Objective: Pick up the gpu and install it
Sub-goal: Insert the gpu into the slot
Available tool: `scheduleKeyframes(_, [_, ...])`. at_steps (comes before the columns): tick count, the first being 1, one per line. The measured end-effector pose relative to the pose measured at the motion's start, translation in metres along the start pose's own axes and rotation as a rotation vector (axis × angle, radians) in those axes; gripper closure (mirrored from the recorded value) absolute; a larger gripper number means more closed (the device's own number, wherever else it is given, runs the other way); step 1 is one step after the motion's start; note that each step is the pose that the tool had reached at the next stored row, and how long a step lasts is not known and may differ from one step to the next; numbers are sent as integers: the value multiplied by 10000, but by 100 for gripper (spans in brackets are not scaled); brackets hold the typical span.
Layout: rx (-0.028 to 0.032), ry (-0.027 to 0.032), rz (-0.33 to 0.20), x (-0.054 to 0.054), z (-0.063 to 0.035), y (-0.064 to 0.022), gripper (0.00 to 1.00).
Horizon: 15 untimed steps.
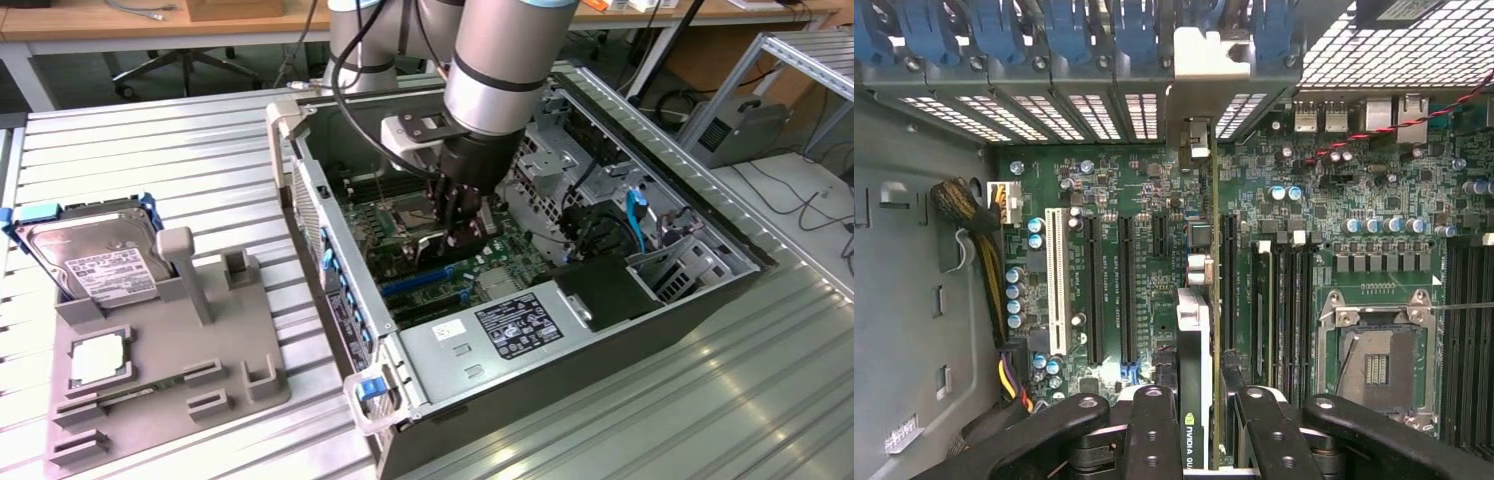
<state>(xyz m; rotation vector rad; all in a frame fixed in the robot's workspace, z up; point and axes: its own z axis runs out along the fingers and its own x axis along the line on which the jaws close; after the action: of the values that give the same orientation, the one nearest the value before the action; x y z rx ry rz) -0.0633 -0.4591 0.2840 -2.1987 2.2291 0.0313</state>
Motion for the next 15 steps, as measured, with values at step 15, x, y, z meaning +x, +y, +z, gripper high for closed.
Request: scheduleKeyframes(15, [0, -2, 0, 2, 54, 33, 73])
